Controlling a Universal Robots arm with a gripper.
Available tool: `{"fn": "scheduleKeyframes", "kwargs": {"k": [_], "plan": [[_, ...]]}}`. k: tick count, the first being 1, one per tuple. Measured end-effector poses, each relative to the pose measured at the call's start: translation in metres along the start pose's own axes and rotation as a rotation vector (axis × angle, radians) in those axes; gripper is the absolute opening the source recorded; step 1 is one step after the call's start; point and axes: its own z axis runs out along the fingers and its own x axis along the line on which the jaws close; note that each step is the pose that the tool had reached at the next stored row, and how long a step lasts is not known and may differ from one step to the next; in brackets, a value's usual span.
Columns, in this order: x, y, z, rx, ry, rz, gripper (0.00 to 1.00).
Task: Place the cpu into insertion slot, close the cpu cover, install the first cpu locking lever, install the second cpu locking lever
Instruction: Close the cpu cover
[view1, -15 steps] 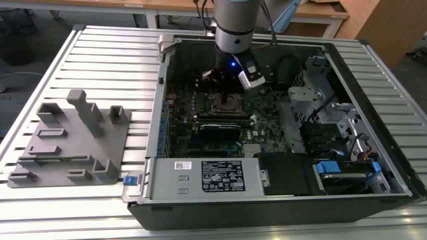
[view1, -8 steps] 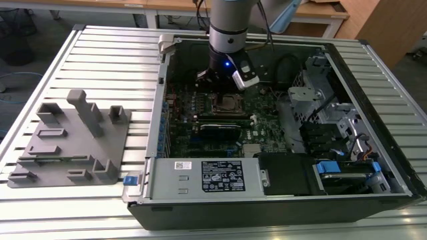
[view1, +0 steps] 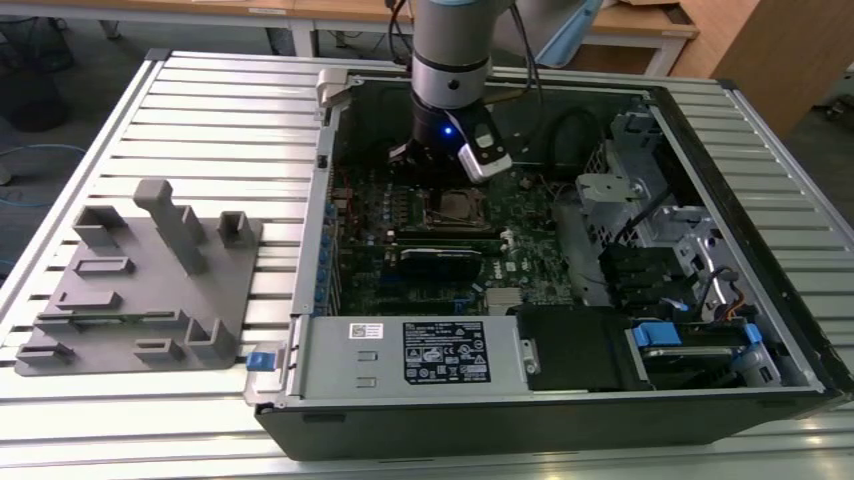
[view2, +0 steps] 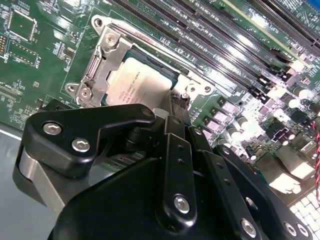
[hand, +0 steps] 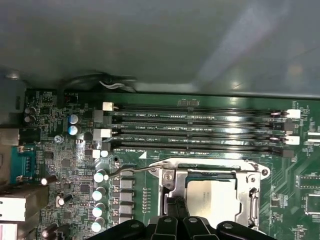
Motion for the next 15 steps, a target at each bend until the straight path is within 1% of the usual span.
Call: {"fn": "scheduleKeyframes", "kwargs": {"k": [6,15], "plan": [[0.0013,0.0,0.0024,0.0002,-0.0006,0.0,0.11],[0.0016,-0.0001,0.0036,0.0006,-0.0003,0.0,0.11]]}}
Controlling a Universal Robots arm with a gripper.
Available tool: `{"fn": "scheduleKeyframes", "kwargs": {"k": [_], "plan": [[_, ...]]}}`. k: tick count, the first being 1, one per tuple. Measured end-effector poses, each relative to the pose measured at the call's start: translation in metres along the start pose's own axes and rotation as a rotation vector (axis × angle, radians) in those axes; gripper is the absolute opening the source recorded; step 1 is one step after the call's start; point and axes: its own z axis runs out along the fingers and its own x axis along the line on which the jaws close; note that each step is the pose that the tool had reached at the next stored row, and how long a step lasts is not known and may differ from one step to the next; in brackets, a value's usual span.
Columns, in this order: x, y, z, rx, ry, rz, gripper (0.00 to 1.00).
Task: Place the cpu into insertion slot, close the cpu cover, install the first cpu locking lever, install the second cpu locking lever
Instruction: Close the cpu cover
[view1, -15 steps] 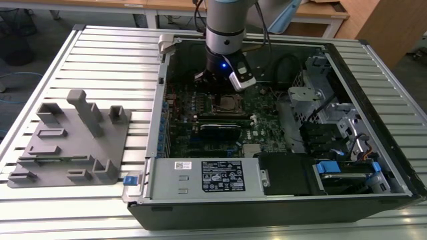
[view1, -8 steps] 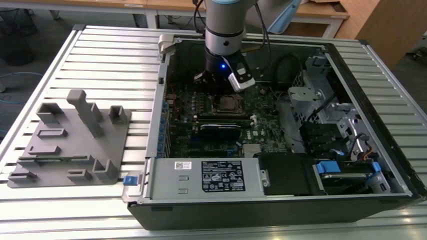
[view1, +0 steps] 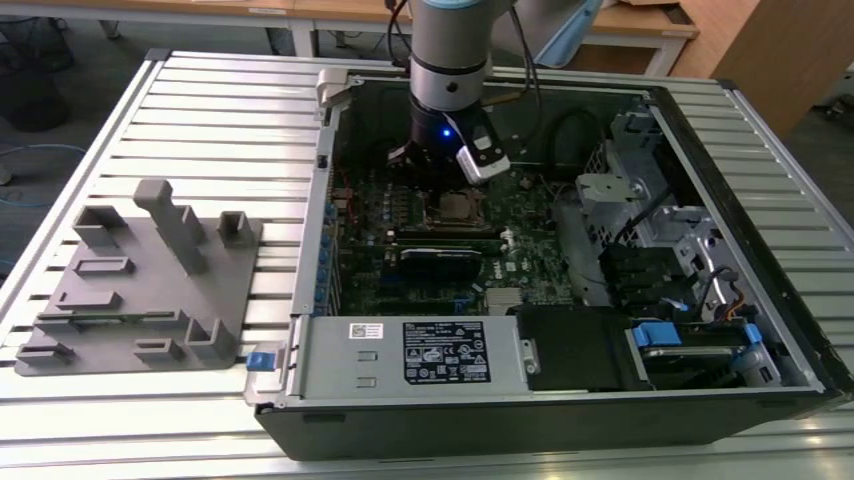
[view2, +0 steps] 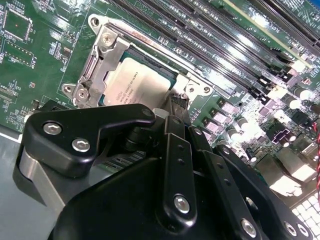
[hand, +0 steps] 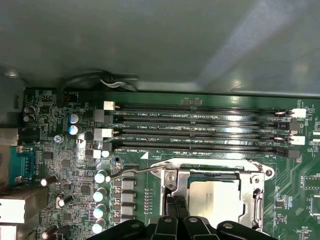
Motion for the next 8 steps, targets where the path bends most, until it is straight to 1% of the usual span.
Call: {"fn": "scheduleKeyframes", "kwargs": {"k": [5,6,8], "plan": [[-0.0001,0.0002,-0.0005,-0.0013,-0.0008,0.0,0.11],[-0.0003,0.0004,-0.0015,-0.0024,-0.0016,0.0,0.11],[-0.0002,0.0001,-0.0061,-0.0004,-0.0003,0.0,0.11]]}}
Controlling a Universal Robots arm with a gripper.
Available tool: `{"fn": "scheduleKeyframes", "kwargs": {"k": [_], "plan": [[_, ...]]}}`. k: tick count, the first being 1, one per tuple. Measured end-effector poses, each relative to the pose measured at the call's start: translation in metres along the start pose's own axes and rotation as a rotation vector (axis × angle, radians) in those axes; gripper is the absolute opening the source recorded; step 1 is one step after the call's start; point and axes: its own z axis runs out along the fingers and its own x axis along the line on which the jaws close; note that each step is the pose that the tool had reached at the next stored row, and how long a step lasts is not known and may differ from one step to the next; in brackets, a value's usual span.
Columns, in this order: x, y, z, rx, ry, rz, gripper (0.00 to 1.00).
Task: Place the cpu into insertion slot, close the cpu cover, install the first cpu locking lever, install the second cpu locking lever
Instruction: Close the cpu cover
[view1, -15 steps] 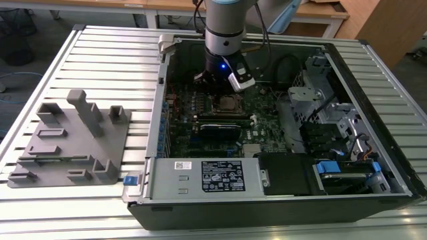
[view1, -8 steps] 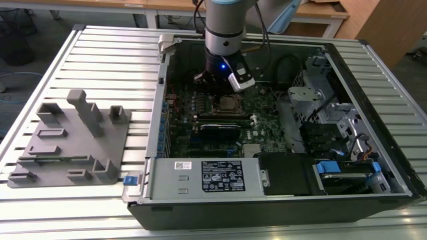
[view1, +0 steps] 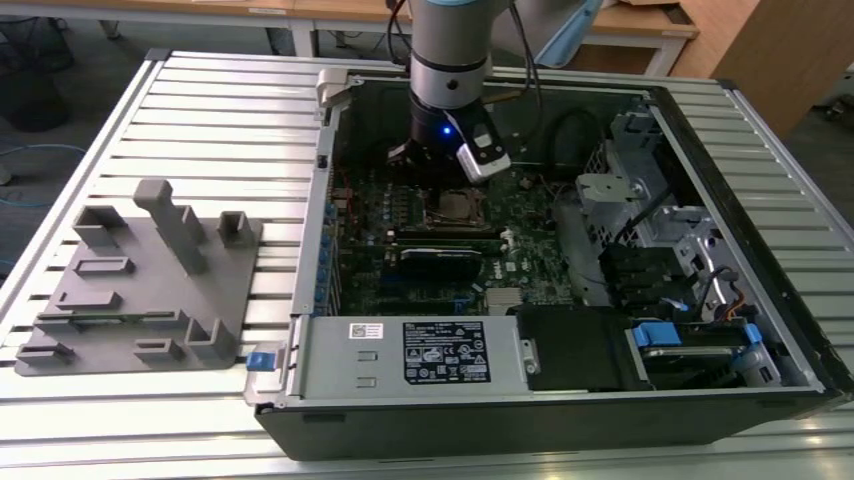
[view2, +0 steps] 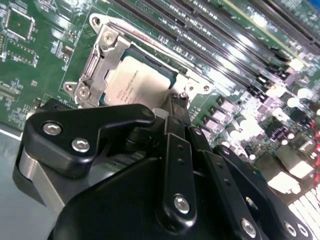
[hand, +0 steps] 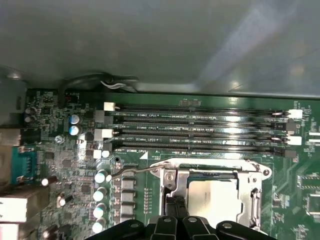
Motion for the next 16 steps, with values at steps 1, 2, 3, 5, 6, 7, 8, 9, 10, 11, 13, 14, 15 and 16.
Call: {"fn": "scheduleKeyframes", "kwargs": {"k": [1,2,3,5,6,7,8,9,10,11,13,14,15,16], "plan": [[-0.0001,0.0,-0.002,-0.0003,-0.0002,0.0,0.11],[-0.0001,0.0,-0.0042,-0.0001,-0.0001,0.0,0.11],[-0.0001,0.0,-0.0065,0.0,0.0,0.0,0.11],[-0.0002,0.0,-0.0111,-0.0001,-0.0001,0.0,0.11],[-0.0003,0.0,-0.0131,0.0,0.0,0.0,0.11],[-0.0003,-0.0001,-0.0142,0.0,0.0,0.0,0.11],[-0.0003,-0.0001,-0.0147,0.0,0.0,0.0,0.11],[-0.0003,0.0,-0.0147,-0.0002,-0.0001,0.0,0.11],[-0.0003,0.0,-0.0147,-0.0003,-0.0002,0.0,0.11],[-0.0003,0.0,-0.0147,-0.0004,-0.0002,0.0,0.11],[-0.001,-0.0001,-0.0148,0.0,0.0,0.0,0.11],[-0.0022,-0.0001,-0.0148,0.0001,0.0001,0.0,0.11],[-0.004,-0.0001,-0.0147,0.0001,0.0001,0.0,0.11],[-0.0064,-0.0001,-0.0146,0.0,0.0,0.0,0.11]]}}
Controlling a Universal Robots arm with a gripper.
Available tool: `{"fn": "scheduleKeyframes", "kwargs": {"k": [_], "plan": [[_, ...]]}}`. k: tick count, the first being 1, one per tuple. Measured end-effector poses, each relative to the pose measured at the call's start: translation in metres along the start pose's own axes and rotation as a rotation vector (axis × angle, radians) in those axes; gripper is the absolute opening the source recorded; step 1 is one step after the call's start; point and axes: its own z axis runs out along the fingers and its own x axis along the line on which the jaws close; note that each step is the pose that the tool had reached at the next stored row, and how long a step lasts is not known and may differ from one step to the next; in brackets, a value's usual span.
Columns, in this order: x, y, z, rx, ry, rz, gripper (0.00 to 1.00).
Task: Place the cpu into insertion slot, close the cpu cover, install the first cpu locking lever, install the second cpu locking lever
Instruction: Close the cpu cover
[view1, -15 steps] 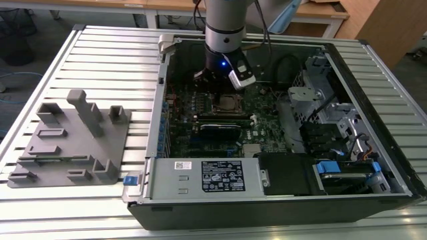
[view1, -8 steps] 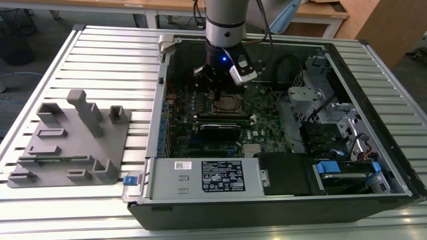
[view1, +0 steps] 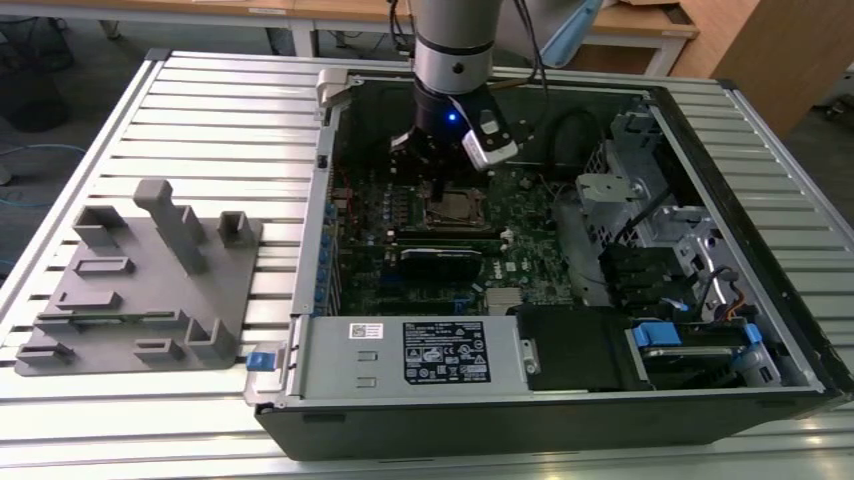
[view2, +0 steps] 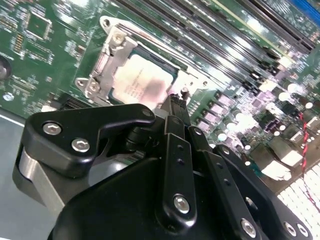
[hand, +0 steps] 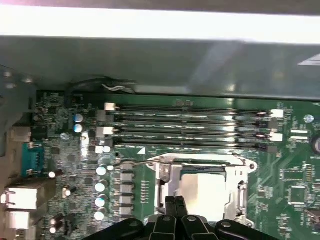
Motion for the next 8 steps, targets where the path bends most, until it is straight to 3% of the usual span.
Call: {"fn": "scheduleKeyframes", "kwargs": {"k": [8], "plan": [[-0.0223,-0.0003,0.0006,0.0,0.0,0.0,0.11]]}}
